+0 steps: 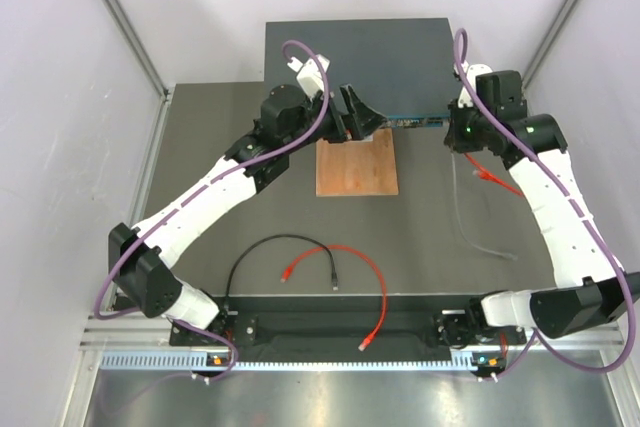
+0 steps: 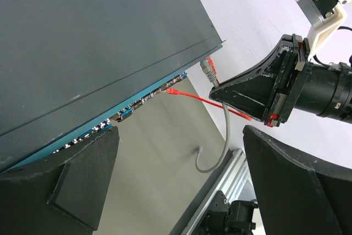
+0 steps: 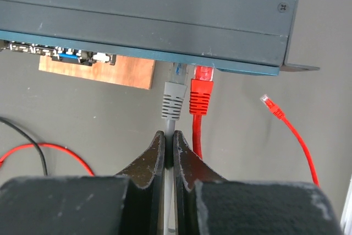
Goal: Insert the plug into the switch port
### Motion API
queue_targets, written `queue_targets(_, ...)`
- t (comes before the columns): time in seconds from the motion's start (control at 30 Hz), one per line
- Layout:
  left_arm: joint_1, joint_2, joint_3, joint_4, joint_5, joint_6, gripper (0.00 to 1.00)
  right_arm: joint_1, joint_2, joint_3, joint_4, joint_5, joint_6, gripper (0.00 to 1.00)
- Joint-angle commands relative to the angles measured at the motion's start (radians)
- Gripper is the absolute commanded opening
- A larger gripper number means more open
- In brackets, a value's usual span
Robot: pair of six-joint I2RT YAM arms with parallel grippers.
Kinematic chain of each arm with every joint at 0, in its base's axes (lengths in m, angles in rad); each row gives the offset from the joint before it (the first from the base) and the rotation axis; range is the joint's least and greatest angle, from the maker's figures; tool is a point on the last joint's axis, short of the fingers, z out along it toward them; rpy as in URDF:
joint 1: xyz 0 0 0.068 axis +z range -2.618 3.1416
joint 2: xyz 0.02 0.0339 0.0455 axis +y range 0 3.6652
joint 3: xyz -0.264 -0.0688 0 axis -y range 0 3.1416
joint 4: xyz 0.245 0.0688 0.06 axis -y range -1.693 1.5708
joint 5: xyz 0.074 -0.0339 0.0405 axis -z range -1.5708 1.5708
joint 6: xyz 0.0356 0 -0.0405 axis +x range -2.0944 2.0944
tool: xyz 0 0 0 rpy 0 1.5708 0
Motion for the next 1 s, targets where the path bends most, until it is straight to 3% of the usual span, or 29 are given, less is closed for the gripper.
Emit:
queue_targets(0.0,0.007,-0.009,0.000,0.064,0.015,-0.009,0.99,0.020,0.006,0.055,0.101,0.049,-0.016,0.00)
queue_targets(0.2,0.011,-0.011,-0.008,0.064,0.018,-0.014,0.99,0.021,0.015,0.043,0.120,0.093,-0.039,0.00)
queue_targets(0.97,0.060,-0.014,-0.021,0.049,0.029,-0.031,0.99,0.018,0.179,0.278,0.202,0.083,-0.022,0.00)
